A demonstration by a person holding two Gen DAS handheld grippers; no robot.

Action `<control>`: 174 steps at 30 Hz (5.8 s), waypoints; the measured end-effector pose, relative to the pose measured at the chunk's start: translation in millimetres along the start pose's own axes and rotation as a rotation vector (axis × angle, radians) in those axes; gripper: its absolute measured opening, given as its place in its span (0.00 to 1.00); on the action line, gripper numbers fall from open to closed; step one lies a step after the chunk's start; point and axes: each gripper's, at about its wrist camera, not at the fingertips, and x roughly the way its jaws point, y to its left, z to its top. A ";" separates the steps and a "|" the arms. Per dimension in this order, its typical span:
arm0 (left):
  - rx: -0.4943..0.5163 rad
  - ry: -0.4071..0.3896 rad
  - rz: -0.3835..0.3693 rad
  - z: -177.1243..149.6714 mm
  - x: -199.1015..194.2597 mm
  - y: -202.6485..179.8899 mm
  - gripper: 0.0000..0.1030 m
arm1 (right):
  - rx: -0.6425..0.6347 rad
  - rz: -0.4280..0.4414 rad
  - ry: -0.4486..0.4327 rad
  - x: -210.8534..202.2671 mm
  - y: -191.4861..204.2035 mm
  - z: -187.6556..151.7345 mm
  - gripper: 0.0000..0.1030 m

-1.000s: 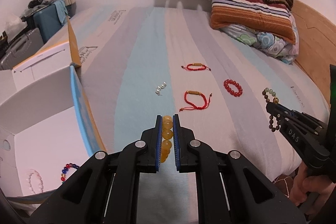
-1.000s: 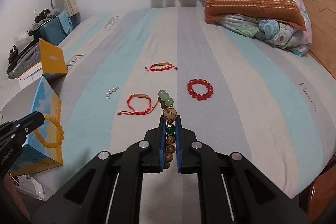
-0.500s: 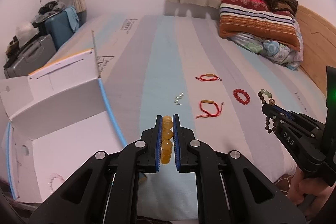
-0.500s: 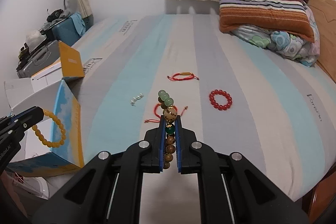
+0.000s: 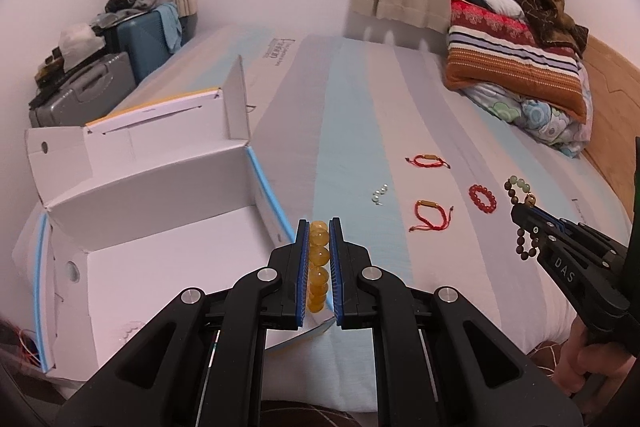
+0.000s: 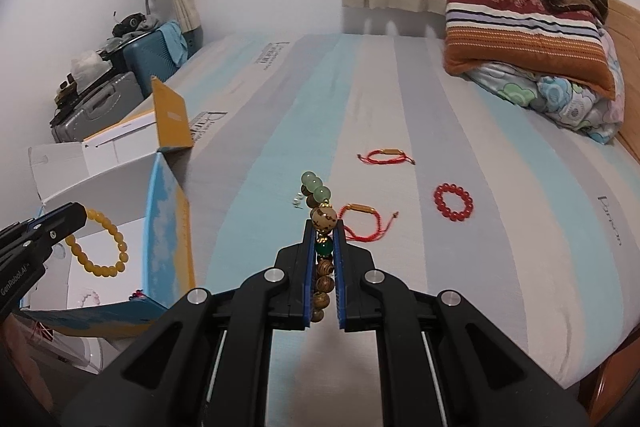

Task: Organize jewelry

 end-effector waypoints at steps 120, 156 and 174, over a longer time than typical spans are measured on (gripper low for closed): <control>-0.109 0.102 0.195 -29.3 25.1 61.3 0.94 | -0.115 0.023 0.032 16.4 57.0 11.2 0.93; 0.090 0.174 -0.011 -8.7 237.8 -176.8 0.94 | 0.018 -0.163 0.138 166.1 -192.0 25.4 0.93; 0.098 0.228 0.043 -15.5 318.3 -192.4 0.93 | 0.069 -0.049 0.262 259.9 -231.7 19.9 0.73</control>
